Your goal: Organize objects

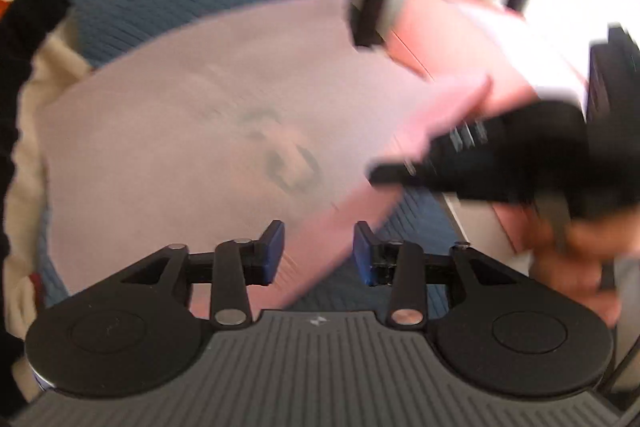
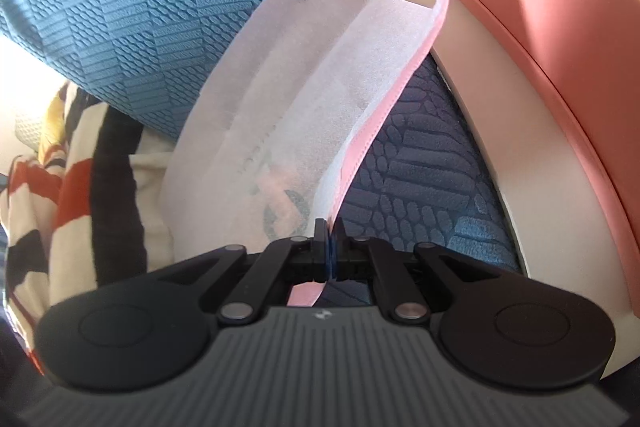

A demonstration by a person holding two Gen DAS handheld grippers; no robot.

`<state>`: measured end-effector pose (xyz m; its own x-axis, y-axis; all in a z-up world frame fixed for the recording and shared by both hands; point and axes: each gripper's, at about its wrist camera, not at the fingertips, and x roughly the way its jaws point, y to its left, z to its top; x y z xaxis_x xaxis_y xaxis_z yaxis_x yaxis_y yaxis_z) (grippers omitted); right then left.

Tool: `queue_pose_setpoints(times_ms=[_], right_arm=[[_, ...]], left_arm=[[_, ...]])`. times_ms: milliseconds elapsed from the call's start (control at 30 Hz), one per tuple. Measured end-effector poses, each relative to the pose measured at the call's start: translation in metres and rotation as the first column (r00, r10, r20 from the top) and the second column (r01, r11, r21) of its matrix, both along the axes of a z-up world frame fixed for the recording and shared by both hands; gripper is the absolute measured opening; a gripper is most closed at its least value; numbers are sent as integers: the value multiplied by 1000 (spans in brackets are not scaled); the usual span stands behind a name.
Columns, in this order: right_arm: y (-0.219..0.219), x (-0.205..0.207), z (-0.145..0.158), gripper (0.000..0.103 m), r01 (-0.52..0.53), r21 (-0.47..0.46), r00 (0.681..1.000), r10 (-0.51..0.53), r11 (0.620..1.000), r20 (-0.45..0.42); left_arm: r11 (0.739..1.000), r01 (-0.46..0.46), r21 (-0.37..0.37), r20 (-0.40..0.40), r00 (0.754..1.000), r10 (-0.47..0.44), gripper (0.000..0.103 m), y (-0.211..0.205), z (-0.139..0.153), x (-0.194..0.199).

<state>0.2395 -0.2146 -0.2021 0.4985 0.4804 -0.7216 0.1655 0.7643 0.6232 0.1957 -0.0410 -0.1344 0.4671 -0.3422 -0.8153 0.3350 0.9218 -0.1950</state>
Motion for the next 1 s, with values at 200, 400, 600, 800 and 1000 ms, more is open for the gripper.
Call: queue_pose_setpoints(times_ms=[200, 400, 600, 800, 1000], right_arm=[[-7, -4, 2, 4, 4, 31, 1000, -5, 999, 5], [-11, -6, 3, 4, 3, 35, 1000, -3, 999, 11], [-14, -6, 6, 7, 12, -22, 1000, -11, 1000, 18], [-18, -7, 10, 15, 31, -75, 999, -29, 997, 17], [-22, -11, 13, 37, 42, -48, 999, -41, 998, 31]], left_arm=[[988, 65, 143, 9, 998, -67, 54, -16, -26, -2], [968, 68, 242, 18, 997, -74, 38, -12, -41, 8], [993, 44, 113, -3, 999, -44, 12, 2, -31, 12], [989, -79, -122, -123, 990, 64, 11, 33, -30, 26], [928, -206, -312, -257, 958, 126, 11, 57, -42, 37]])
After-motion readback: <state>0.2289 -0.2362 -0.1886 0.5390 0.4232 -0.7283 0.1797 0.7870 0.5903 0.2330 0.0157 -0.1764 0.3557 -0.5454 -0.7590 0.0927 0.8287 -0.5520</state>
